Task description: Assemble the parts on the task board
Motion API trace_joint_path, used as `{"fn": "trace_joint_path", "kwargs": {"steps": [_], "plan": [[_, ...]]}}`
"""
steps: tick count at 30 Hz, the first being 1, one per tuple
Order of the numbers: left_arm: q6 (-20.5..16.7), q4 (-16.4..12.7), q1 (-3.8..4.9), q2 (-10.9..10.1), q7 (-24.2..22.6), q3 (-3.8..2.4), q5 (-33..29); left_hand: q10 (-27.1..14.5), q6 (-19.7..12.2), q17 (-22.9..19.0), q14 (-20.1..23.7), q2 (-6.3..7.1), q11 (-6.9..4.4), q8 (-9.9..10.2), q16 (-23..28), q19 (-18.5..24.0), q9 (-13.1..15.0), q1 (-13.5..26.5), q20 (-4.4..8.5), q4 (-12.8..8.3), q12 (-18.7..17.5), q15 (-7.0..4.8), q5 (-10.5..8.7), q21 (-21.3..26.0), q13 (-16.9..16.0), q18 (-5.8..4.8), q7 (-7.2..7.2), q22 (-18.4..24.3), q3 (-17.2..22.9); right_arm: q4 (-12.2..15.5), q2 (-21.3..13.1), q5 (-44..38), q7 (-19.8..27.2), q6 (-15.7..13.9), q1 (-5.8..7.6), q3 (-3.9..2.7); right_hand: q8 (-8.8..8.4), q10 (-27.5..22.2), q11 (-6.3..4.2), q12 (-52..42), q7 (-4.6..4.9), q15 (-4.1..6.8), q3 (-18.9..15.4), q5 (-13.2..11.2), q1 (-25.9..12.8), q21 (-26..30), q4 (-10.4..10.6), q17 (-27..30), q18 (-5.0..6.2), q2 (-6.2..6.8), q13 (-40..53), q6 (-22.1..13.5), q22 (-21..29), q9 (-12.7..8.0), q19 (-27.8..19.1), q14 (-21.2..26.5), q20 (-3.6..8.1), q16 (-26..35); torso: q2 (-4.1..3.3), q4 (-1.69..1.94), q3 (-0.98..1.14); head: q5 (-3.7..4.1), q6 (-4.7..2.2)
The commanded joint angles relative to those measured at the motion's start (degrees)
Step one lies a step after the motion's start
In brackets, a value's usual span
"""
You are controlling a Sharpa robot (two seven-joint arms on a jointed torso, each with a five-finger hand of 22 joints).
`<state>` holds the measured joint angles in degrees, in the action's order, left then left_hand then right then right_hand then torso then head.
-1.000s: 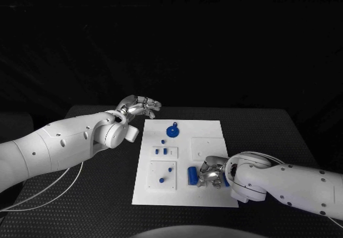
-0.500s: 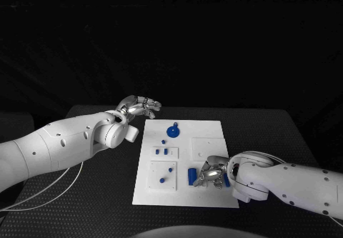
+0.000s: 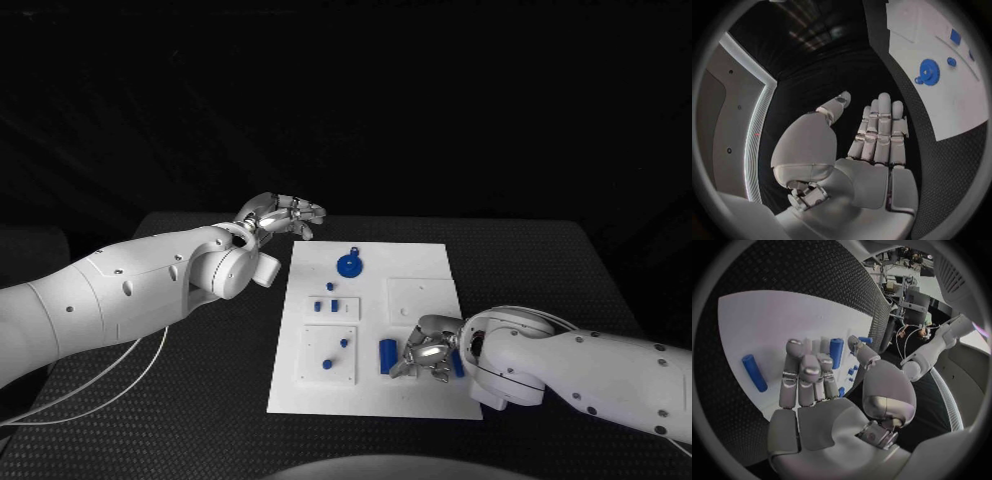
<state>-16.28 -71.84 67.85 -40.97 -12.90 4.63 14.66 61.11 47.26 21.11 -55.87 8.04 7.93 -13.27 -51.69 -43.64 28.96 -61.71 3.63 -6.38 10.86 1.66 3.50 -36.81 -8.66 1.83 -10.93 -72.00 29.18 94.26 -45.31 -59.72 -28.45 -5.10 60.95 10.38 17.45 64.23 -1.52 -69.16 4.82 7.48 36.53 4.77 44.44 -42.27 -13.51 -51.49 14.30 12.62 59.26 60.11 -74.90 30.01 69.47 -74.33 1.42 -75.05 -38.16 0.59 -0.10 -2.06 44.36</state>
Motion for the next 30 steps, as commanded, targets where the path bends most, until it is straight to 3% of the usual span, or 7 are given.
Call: {"fn": "trace_joint_path", "kwargs": {"steps": [1, 4, 7, 11, 17, 22, 30], "plan": [[0.59, -0.14, 0.05, 0.15, -0.24, -0.02, -0.24, -0.39, -0.52, 0.06, 0.07, 0.05, 0.15, -0.03, 0.29, -0.23, -0.09, 0.37, -0.01, 0.37, 0.26, 0.39, -0.25, 0.28, 0.09, 0.62, 0.00, -0.09, -0.12, -0.02, 0.05, -3.75, -0.22, -1.10, -0.04, 0.00, 0.11, 0.33, -0.10, 0.27, -0.09, 0.13, -0.10, -1.65, 0.88, 0.31, -0.04, -0.11, 0.70, -1.51, 0.09, 0.29, -0.76, 0.06, 0.19, -0.34, 0.25, 0.35, 0.01, 0.02, -0.05, 0.07, -0.02], [0.74, -0.13, 0.05, 0.14, -0.21, -0.02, -0.24, -0.39, -0.52, 0.07, 0.07, 0.03, 0.15, -0.03, 0.29, -0.23, -0.09, 0.38, -0.01, 0.40, 0.27, 0.39, -0.25, 0.28, 0.09, 0.62, -0.01, -0.10, -0.12, -0.02, -0.52, -2.90, 0.62, -3.17, -0.04, 0.00, 0.12, 0.42, -0.15, 0.31, -0.13, 0.18, 0.61, -1.81, 1.50, 0.39, 0.44, -0.17, 0.70, -2.40, 0.09, 0.41, -0.73, 0.03, 0.26, -0.37, 0.28, 0.37, 0.02, 0.05, -0.08, 0.13, -0.02], [0.70, -0.01, 0.05, 0.16, -0.32, -0.02, -0.24, -0.39, -0.52, 0.08, 0.06, 0.02, 0.15, -0.04, 0.30, -0.23, -0.09, 0.38, -0.01, 0.42, 0.28, 0.39, -0.25, 0.29, 0.10, 0.62, -0.01, -0.11, -0.11, 0.49, -1.58, -1.29, 1.55, -3.78, -0.02, -0.09, -0.03, 0.43, -0.09, 0.41, -0.06, 0.15, 1.14, -1.72, 1.90, 0.46, 0.70, -0.19, 0.70, -2.13, 0.05, 0.20, -0.71, -0.02, 0.29, -0.37, 0.25, 0.46, 0.03, 0.03, -0.11, 0.21, -0.14], [0.71, 0.11, 0.05, 0.17, -0.34, -0.02, -0.24, -0.38, -0.51, 0.09, 0.06, 0.00, 0.15, -0.05, 0.30, -0.24, -0.09, 0.40, -0.02, 0.46, 0.29, 0.39, -0.26, 0.30, 0.10, 0.62, -0.01, -0.12, -0.12, 1.07, -2.96, -0.01, 2.44, -3.98, 0.22, -1.33, -0.33, 0.54, 0.10, 0.43, 0.13, 0.00, 1.60, -1.62, 1.91, 0.49, 1.59, -0.23, 0.70, -0.75, 0.06, -0.39, -0.72, -0.04, 0.43, -0.45, 0.18, 0.52, 0.06, 0.01, -0.07, 0.20, -0.24], [0.84, 0.25, 0.05, 0.07, -0.36, -0.01, -0.23, -0.34, -0.46, 0.13, 0.05, 0.00, 0.14, -0.10, 0.31, -0.25, -0.08, 0.45, -0.02, 0.55, 0.33, 0.39, -0.27, 0.31, 0.11, 0.61, 0.01, -0.16, -0.14, 1.59, -6.04, 1.22, 2.48, -1.48, 2.62, -2.79, -0.77, 0.87, 0.44, 0.14, 0.51, -0.31, 1.61, -1.71, 1.85, 0.51, 2.72, -0.35, 0.70, 0.38, 0.23, -1.57, -0.79, 0.13, 0.54, -0.57, 0.18, 0.53, 0.03, -0.06, 0.01, 0.72, -0.63], [1.00, 0.23, 0.05, 0.15, -0.36, 0.00, -0.23, -0.31, -0.44, 0.15, 0.04, -0.01, 0.13, -0.12, 0.31, -0.25, -0.08, 0.47, -0.02, 0.59, 0.36, 0.39, -0.27, 0.33, 0.11, 0.61, 0.02, -0.18, -0.15, 0.63, -8.51, -3.51, 0.41, 1.12, 3.58, -2.95, -0.62, 1.26, 0.49, -0.43, 0.54, -0.36, 1.53, -1.83, 2.35, 0.43, 2.80, -0.48, 0.70, -0.29, 0.56, -1.65, -0.88, 0.45, 0.62, -0.63, 0.26, 0.43, 0.01, -0.04, 0.01, 1.28, -1.00], [1.15, 0.16, 0.05, 0.12, -0.32, 0.01, -0.23, -0.28, -0.43, 0.18, 0.03, 0.00, 0.12, -0.15, 0.32, -0.25, -0.08, 0.48, -0.02, 0.64, 0.39, 0.38, -0.27, 0.35, 0.12, 0.61, 0.03, -0.20, -0.16, 0.35, -11.10, -6.95, -2.65, 3.34, 3.58, -2.73, -0.15, 1.51, 0.40, -0.90, 0.42, -0.31, 1.33, -1.88, 2.93, 0.31, 2.48, -0.73, 0.70, -0.74, 0.89, -1.22, -1.00, 1.01, 0.65, -0.66, 0.30, 0.24, -0.03, -0.14, 0.05, 2.17, -1.22]]}}
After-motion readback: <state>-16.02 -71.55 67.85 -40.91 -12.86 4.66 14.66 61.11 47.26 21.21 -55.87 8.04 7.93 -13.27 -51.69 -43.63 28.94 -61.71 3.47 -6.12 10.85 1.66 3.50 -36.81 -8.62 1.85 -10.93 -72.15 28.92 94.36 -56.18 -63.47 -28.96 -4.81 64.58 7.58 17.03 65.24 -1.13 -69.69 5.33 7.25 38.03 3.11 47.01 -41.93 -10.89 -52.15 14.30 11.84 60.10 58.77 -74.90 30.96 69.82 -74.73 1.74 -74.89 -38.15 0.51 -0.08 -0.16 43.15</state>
